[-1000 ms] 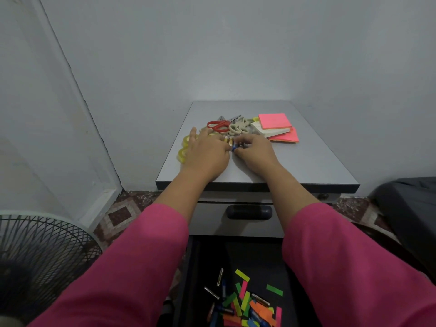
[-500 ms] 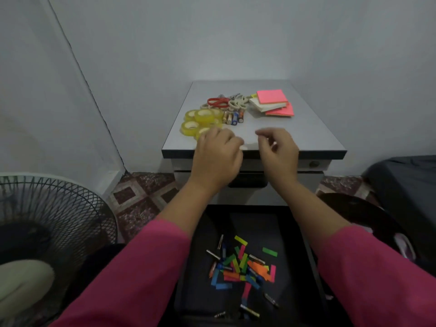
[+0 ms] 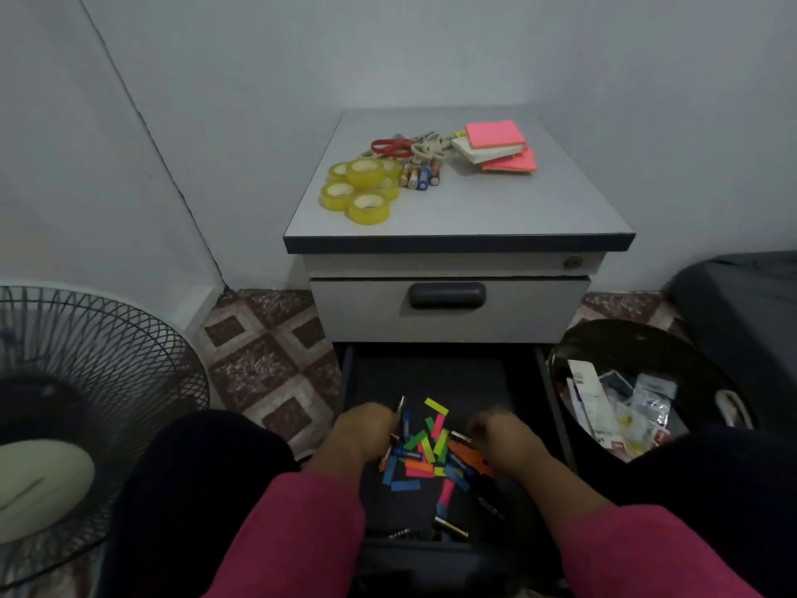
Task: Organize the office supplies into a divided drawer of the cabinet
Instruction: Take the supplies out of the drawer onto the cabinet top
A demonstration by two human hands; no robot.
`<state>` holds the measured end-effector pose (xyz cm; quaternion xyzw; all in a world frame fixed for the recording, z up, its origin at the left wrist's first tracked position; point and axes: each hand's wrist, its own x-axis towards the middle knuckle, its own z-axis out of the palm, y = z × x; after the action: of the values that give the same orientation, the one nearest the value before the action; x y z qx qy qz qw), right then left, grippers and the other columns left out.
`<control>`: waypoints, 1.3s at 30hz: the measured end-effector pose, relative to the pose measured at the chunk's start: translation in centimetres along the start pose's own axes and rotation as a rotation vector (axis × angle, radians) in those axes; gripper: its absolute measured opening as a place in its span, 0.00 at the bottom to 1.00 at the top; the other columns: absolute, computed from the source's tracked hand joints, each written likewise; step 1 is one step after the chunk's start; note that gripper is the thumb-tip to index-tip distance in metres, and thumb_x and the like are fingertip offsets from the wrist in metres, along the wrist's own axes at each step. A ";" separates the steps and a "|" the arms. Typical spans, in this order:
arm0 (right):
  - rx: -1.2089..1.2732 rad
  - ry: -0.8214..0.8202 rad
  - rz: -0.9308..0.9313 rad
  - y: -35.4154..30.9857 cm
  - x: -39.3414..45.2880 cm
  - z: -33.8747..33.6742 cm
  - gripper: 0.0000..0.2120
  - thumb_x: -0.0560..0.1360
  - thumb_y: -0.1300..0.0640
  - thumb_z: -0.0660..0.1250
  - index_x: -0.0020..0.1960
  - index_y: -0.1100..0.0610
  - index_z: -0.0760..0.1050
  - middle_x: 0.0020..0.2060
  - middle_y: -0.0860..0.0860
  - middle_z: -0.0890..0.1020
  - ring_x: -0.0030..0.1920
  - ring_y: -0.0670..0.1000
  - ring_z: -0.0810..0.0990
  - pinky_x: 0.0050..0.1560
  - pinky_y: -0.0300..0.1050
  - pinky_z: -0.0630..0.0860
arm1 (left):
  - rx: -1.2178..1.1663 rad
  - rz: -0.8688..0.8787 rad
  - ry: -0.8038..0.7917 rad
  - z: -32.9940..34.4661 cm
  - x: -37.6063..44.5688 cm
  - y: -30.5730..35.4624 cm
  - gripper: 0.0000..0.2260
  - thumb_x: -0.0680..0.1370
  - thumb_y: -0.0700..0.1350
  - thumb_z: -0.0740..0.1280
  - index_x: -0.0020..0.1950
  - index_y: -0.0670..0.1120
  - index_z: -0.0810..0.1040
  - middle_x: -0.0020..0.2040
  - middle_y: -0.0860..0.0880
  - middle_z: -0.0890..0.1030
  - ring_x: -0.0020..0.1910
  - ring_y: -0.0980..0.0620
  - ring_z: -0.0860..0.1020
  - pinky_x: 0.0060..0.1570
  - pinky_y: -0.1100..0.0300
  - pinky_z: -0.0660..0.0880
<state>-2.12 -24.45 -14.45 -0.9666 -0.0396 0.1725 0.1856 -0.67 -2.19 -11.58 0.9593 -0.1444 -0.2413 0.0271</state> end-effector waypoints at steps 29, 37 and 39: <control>-0.187 -0.095 -0.161 -0.1 0.0 2.5 0.19 0.77 0.54 0.63 0.68 0.53 0.69 0.62 0.52 0.73 0.60 0.53 0.74 0.57 0.44 0.72 | -0.042 0.073 0.110 5.1 1.9 2.0 0.16 0.77 0.33 0.62 0.64 0.40 0.75 0.64 0.41 0.72 0.60 0.44 0.73 0.60 0.56 0.72; -0.145 -0.089 -0.143 -0.6 -0.7 1.6 0.16 0.76 0.51 0.65 0.62 0.54 0.74 0.60 0.52 0.75 0.58 0.53 0.75 0.56 0.44 0.72 | 0.138 0.042 0.126 4.9 1.5 2.4 0.18 0.77 0.32 0.61 0.67 0.37 0.71 0.66 0.40 0.70 0.63 0.43 0.70 0.62 0.51 0.71; -0.098 -0.035 -0.129 -0.8 -0.9 1.1 0.13 0.75 0.50 0.66 0.57 0.54 0.76 0.57 0.53 0.77 0.56 0.53 0.77 0.52 0.43 0.72 | 0.088 0.022 0.152 4.3 1.4 2.5 0.14 0.78 0.36 0.60 0.63 0.39 0.74 0.64 0.41 0.72 0.62 0.43 0.71 0.60 0.52 0.70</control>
<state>-3.31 -23.46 -14.83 -0.9668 -0.1133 0.1748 0.1480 -2.21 -4.91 -15.67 0.9734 -0.1629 -0.1611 -0.0015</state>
